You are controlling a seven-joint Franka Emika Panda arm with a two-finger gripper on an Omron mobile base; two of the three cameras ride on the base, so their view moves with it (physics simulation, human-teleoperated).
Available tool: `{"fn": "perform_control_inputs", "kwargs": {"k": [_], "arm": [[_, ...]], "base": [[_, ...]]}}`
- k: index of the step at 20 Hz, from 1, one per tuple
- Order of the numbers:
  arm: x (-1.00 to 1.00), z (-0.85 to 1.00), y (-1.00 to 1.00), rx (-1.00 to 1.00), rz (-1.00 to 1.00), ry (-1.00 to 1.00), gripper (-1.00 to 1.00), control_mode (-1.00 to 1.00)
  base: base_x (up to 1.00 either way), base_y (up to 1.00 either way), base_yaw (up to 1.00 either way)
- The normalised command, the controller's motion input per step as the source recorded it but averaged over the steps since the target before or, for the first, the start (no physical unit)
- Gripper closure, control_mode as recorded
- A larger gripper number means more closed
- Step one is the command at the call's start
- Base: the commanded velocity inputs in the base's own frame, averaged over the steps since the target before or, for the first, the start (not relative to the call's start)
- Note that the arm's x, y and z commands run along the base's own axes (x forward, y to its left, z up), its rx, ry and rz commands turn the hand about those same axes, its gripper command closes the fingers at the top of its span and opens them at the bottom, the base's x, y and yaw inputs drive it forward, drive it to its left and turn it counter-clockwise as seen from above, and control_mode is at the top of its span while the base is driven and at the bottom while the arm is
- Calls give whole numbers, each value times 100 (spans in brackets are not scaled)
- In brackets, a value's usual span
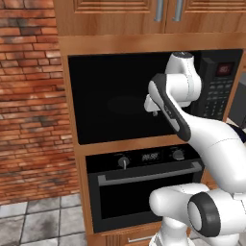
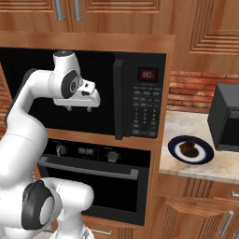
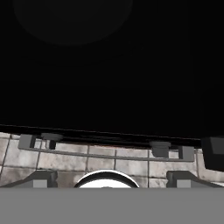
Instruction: Pick the sweet potato from the counter and place it in the microwave. Then turn on the microwave.
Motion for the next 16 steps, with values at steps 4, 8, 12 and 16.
{"fn": "perform_control_inputs", "kwargs": {"k": [4,8,12,16], "arm": [[0,0,0,0,0,0,-100,100],[0,0,0,0,0,0,-100,100],[0,0,0,0,0,0,-100,100],[0,0,0,0,0,0,-100,100]], "base": [[-28,-32,0],[-34,-34,0],[-33,-34,0],[-28,-33,0]]}}
